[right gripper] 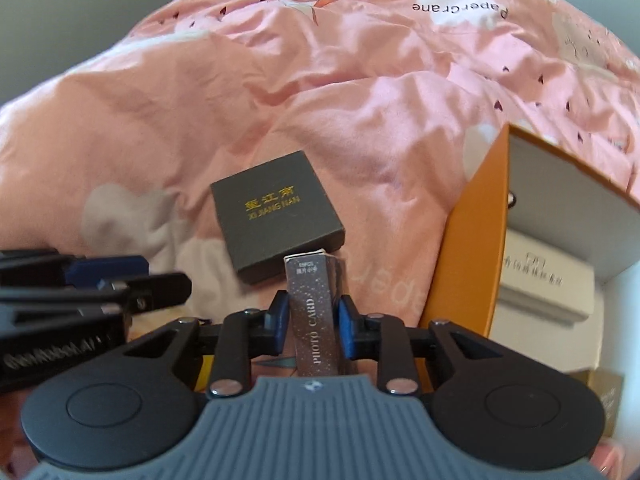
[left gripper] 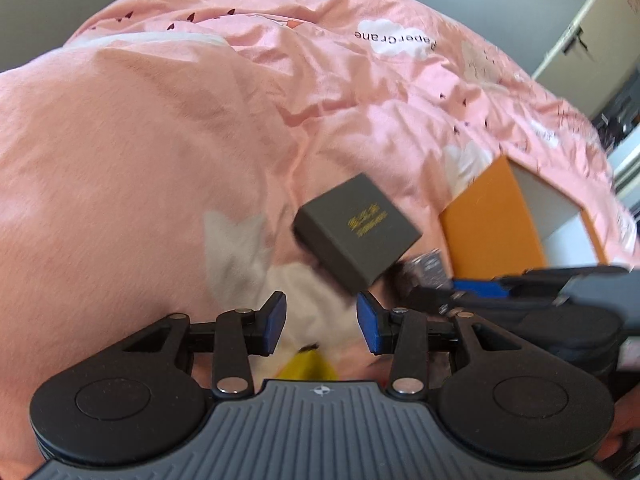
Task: Organize objects
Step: 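Grasp the black square box with the left tool while the right tool holds the PHOTO CARD box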
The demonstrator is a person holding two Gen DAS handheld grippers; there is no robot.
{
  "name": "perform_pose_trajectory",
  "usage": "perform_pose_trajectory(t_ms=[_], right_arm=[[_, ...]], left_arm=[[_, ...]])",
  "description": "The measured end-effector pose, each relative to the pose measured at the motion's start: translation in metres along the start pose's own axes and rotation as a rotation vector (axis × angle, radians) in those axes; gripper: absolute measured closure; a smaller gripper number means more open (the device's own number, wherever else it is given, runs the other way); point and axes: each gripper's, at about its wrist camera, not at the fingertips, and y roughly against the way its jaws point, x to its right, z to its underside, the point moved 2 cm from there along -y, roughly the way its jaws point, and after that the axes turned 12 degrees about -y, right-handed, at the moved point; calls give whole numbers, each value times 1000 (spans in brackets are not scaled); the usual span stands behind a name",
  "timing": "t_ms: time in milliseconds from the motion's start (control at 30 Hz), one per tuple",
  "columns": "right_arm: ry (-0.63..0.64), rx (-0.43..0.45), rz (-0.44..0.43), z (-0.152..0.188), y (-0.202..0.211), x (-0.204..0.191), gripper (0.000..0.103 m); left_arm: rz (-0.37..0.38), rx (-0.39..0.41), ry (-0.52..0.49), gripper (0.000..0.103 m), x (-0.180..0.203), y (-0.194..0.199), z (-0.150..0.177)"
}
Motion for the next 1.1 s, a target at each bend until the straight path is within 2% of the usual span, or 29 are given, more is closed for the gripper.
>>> perform_pose_trajectory(t_ms=[133, 300, 367, 633, 767, 800, 867, 1000, 1033, 1067, 1100], right_arm=[[88, -14, 55, -4, -11, -5, 78], [128, -56, 31, -13, -14, 2, 79], [151, -65, 33, -16, -17, 1, 79], [190, -92, 7, -23, -23, 4, 79], [193, -86, 6, -24, -27, 3, 79], [192, -84, 6, -24, -27, 3, 79], [192, -78, 2, -23, -26, 3, 79], [161, -68, -13, -23, -19, 4, 79], [152, -63, -17, -22, -16, 4, 79], [147, -55, -16, -21, -12, 5, 79], [142, -47, -17, -20, -9, 5, 79]], left_arm=[[31, -17, 80, 50, -5, -14, -15], [43, -51, 180, 45, -13, -40, -26], [47, -59, 214, 39, -15, -49, -28], [45, -53, 249, 28, -14, -80, -36], [36, -49, 244, 33, -11, -87, -37], [35, -44, 247, 35, -12, -86, -37], [31, -21, 244, 51, -14, -79, -37], [28, 36, 207, 70, -11, -58, -40], [23, 51, 188, 96, -8, -52, -42], [0, 63, 152, 103, -5, -45, -44], [-19, 78, 118, 103, -2, -38, -46]])
